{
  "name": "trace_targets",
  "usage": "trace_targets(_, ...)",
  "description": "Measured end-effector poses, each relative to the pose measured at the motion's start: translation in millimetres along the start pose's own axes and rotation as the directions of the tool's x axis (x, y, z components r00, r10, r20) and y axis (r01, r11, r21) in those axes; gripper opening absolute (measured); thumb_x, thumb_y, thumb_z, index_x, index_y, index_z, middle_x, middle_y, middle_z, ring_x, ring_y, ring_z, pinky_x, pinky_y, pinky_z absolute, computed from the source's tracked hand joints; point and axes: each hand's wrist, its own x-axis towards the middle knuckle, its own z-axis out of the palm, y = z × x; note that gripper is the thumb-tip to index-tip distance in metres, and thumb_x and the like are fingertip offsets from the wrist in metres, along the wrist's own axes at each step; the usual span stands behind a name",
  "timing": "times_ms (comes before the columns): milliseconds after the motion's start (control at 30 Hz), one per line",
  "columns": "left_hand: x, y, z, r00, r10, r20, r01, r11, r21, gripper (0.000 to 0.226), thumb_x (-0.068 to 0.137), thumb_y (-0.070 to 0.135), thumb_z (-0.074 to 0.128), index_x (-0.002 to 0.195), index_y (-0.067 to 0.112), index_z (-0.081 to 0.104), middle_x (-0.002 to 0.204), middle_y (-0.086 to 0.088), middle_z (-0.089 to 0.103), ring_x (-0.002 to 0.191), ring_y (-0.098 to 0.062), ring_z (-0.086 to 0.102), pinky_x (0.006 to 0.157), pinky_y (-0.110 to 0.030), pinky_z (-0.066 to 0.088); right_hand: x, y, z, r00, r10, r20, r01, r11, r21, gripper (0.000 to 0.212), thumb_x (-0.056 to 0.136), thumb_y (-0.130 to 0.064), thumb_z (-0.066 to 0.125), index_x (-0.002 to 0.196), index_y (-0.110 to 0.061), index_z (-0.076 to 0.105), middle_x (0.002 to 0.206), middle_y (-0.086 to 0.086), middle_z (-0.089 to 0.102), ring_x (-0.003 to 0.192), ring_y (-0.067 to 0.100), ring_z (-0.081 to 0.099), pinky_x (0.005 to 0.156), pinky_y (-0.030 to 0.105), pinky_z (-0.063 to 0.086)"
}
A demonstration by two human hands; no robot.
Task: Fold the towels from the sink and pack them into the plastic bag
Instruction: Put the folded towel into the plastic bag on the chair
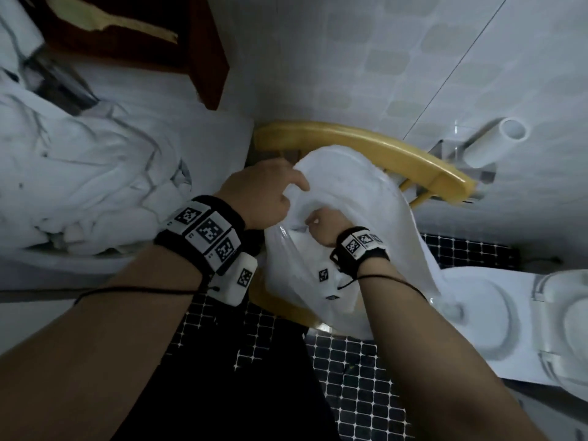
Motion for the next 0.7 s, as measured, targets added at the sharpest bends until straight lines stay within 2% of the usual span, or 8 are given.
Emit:
trace_targets(67,-7,0,-6,1.0,0.027,-0.004,-0.027,0.998,-0.059,0.037,0.096,0.015,0.056,0.123,0.033,0.075,0.126,0.008,0.061,0.113,-0.009,0.058,0.098,-0.037,0.049,-24,-22,-28,0.994,-0.036,-0.107,0.033,0.999,-0.028,0.029,0.104,-0.02,0.051,0.113,-0.007,0.076,0.12,0.013,0.074,0.114,0.034,0.066,0.103,0.043,0.05)
trace_targets(167,-20,2,-18,0.998,0.065,-0.025,-0.069,0.981,-0.183,0.028,0.099,0.017,0.056,0.093,0.027,0.081,0.095,0.019,0.063,0.086,0.007,0.059,0.081,-0.027,0.044,-61,-52,-81,0.969,-0.08,-0.232,0.029,0.976,-0.217,0.023,0.104,-0.023,0.051,0.102,-0.012,0.071,0.11,0.008,0.072,0.105,0.028,0.066,0.099,0.039,0.05)
trace_targets(267,-30,-3,-30,0.995,-0.03,-0.092,0.001,0.954,-0.299,0.026,0.09,0.029,0.054,0.076,0.021,0.075,0.099,-0.002,0.074,0.09,-0.012,0.069,0.084,-0.043,0.057,-98,-85,-131,0.938,-0.086,-0.337,0.021,0.981,-0.193,0.018,0.095,-0.017,0.053,0.077,-0.013,0.055,0.09,0.009,0.066,0.081,0.03,0.064,0.073,0.035,0.052)
trace_targets(333,-36,-9,-42,0.986,-0.054,-0.159,-0.001,0.946,-0.323,0.028,0.091,0.023,0.054,0.077,0.008,0.072,0.099,-0.008,0.075,0.083,-0.002,0.068,0.081,-0.042,0.06,-119,-111,-153,0.887,-0.106,-0.45,0.053,0.99,-0.129,0.008,0.092,-0.015,0.054,0.085,-0.011,0.056,0.09,0.01,0.058,0.079,0.033,0.061,0.072,0.036,0.051)
trace_targets(400,-39,-15,-54,0.97,-0.065,-0.236,-0.013,0.949,-0.316,0.027,0.096,0.01,0.054,0.075,0.008,0.071,0.095,-0.006,0.076,0.073,0.005,0.064,0.076,-0.033,0.056,-127,-139,-163,0.836,-0.155,-0.526,0.119,0.988,-0.102,0.01,0.094,-0.018,0.056,0.097,-0.011,0.062,0.092,0.008,0.051,0.079,0.033,0.054,0.073,0.037,0.048)
trace_targets(500,-46,-36,-69,0.941,-0.13,-0.313,0.03,0.952,-0.305,0.032,0.097,0.007,0.054,0.071,0.024,0.06,0.078,0.004,0.069,0.072,-0.004,0.061,0.067,-0.027,0.046,-128,-189,-159,0.817,-0.217,-0.534,0.187,0.976,-0.11,0.016,0.09,-0.026,0.063,0.099,-0.013,0.064,0.085,0.002,0.045,0.079,0.03,0.053,0.07,0.035,0.045)
trace_targets(567,-53,-63,-73,0.933,-0.176,-0.313,0.085,0.955,-0.283,0.026,0.095,0.008,0.053,0.071,0.018,0.053,0.071,0.0,0.063,0.068,-0.015,0.06,0.064,-0.03,0.043,-119,-218,-147,0.826,-0.243,-0.509,0.197,0.97,-0.144,0.032,0.09,-0.033,0.069,0.112,-0.011,0.068,0.096,0.007,0.055,0.083,0.032,0.058,0.07,0.035,0.046)
trace_targets(700,-72,-132,-82,0.93,-0.277,-0.242,0.238,0.955,-0.177,0.017,0.088,0.015,0.051,0.073,0.02,0.057,0.079,-0.003,0.068,0.077,-0.028,0.068,0.075,-0.044,0.059,-88,-268,-111,0.852,-0.239,-0.466,0.209,0.971,-0.115,0.041,0.09,-0.042,0.07,0.117,-0.011,0.07,0.107,0.016,0.069,0.093,0.037,0.069,0.078,0.04,0.059)
